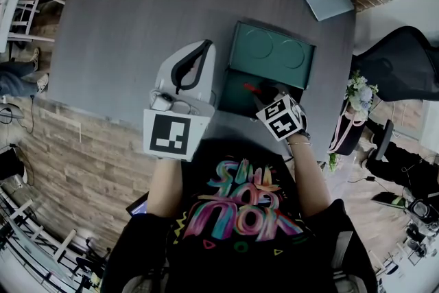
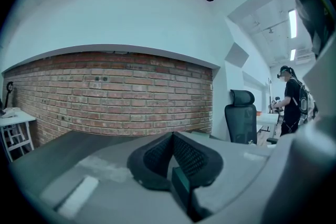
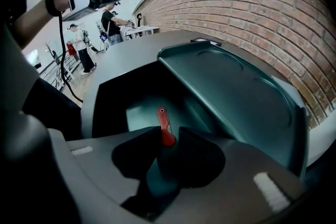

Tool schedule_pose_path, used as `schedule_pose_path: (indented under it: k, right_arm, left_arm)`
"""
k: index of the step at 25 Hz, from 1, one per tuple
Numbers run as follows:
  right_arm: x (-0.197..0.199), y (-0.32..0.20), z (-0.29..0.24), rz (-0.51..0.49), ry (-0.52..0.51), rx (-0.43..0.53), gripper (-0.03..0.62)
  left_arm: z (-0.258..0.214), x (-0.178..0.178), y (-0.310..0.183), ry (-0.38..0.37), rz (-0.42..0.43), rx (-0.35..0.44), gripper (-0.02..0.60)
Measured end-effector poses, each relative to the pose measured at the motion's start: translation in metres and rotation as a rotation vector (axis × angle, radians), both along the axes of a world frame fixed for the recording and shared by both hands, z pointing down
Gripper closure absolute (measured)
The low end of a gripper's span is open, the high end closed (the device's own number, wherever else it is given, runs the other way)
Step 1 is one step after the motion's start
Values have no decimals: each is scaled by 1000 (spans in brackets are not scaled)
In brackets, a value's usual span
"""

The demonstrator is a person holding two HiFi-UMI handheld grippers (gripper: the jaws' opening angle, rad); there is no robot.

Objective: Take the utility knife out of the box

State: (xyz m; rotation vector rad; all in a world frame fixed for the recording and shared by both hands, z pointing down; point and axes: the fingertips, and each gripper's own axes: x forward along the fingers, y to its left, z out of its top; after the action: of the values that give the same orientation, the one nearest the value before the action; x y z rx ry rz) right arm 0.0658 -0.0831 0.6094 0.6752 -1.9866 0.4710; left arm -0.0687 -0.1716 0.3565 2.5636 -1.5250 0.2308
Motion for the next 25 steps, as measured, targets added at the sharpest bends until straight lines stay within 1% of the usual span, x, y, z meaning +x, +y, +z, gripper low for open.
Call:
schedule_pose_path:
  k: [5,9,16,25]
  right_arm:
    - [-2,1,0,7,3,-2,496]
    - [-2,0,-1,12,-3,-23,510]
    - [-2,-1,-2,7,-13,-27,516]
    - [-2,1,-9,39,-65,-22,517]
  left_arm:
    - [-1,0,0,3,3,5,580]
    - [-1,-1,-1,8,3,2,580]
    - [-2,-1,-3,1,3,2,580]
    - [-4,-1,-4,0,1,6,580]
